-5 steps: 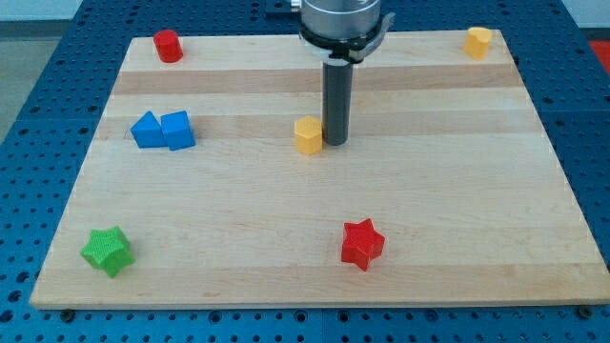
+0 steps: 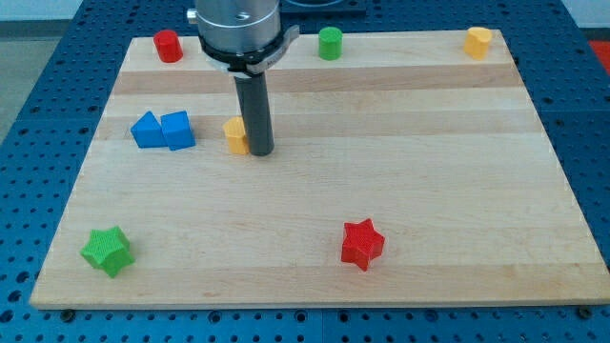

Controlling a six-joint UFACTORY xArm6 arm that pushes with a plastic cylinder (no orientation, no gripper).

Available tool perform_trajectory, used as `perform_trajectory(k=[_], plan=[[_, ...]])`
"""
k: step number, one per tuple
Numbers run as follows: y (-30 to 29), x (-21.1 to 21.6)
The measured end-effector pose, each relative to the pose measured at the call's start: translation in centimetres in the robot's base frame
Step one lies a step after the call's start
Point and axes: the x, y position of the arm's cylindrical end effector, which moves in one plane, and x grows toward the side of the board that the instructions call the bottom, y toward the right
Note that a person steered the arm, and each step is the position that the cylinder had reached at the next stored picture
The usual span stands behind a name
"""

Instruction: Place the yellow hexagon towards the right side of the blue cube

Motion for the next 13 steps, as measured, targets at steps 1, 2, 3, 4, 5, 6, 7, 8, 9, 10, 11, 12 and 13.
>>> perform_trajectory(k=[1, 2, 3, 4, 5, 6, 7, 8, 9, 10, 11, 12, 13], plan=[[-0.2, -0.1], [-0.2, -0.8], [-0.2, -1.6], [-0.2, -1.8], [-0.3, -1.9], [-1.7, -1.9], [-3.3, -1.9], [-3.5, -1.9], [-0.8, -1.9], [1.3, -2.8], [1.3, -5.4], [-0.2, -6.6], [-2.7, -6.6]])
